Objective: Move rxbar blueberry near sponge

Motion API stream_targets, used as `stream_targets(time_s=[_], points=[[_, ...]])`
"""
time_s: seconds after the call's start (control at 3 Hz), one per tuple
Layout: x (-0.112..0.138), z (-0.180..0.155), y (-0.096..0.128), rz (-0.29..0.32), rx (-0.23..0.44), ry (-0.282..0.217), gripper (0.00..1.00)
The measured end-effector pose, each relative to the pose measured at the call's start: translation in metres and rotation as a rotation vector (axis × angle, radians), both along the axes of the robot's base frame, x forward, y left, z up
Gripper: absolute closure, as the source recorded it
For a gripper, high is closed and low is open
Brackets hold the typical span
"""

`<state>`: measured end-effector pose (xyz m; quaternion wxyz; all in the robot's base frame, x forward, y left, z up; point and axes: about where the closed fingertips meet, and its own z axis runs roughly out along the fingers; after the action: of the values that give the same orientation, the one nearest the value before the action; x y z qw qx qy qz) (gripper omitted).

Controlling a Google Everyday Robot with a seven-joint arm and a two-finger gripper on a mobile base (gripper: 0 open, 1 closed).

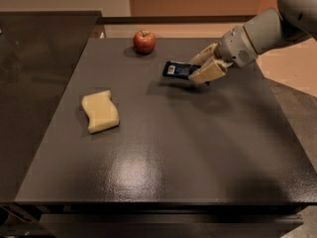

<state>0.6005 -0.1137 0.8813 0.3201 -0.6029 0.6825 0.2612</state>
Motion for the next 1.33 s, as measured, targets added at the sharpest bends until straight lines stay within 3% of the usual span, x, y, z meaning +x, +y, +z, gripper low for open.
stream_targets(time_s=[1.33], points=[[-0.065, -0.006, 0.108, 0.309, 0.011, 0.013, 1.0]])
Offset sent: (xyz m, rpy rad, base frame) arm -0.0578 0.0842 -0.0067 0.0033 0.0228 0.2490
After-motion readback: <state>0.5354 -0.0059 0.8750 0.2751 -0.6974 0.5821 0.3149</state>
